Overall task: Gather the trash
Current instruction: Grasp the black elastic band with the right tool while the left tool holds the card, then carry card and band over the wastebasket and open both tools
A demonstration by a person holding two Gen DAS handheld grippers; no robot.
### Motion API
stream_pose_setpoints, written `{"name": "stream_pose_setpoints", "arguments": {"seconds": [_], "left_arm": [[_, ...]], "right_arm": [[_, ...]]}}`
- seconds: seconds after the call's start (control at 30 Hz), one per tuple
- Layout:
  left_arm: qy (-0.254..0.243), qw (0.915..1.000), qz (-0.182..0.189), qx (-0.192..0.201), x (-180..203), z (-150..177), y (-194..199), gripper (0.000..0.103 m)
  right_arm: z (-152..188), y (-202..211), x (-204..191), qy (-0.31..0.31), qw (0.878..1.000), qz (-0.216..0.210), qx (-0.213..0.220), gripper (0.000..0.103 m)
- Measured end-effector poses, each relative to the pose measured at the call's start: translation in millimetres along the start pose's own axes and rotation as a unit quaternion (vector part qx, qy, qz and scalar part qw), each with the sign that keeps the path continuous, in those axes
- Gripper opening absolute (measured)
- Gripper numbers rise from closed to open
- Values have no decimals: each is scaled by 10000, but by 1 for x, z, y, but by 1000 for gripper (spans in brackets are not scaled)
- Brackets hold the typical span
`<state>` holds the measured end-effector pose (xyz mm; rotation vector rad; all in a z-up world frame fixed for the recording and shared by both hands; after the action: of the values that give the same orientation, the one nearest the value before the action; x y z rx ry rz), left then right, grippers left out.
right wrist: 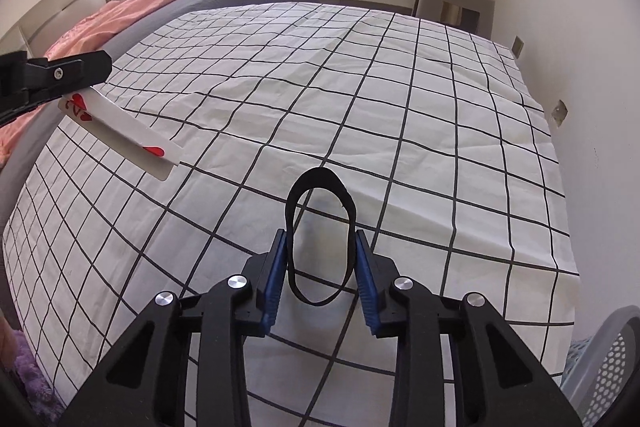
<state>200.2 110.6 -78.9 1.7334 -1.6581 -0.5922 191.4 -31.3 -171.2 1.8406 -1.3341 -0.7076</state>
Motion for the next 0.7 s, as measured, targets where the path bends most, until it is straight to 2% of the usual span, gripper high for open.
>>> {"name": "stream_pose_setpoints", "arguments": {"seconds": [0.27,0.7], "left_arm": [[-351,9992,201,-23,34,15,7,15],[-996,9909,892,-168,144,56,48,15]], "right_arm": [[21,46,34,-381,9992,102,98,33],[80,143,131,-1127,9908,652,383,33]]}}
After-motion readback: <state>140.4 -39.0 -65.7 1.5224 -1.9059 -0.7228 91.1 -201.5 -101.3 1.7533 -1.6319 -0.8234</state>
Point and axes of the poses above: each gripper's, at about its wrist camera, not at the fingertips, and y roughly against the way its jaws point, x to its right, z to its underside, the point moved 10 cm from there along -y, roughly the way its jaws point, and after that the axes turned 3 degrees about z, right-handed, at the moved point
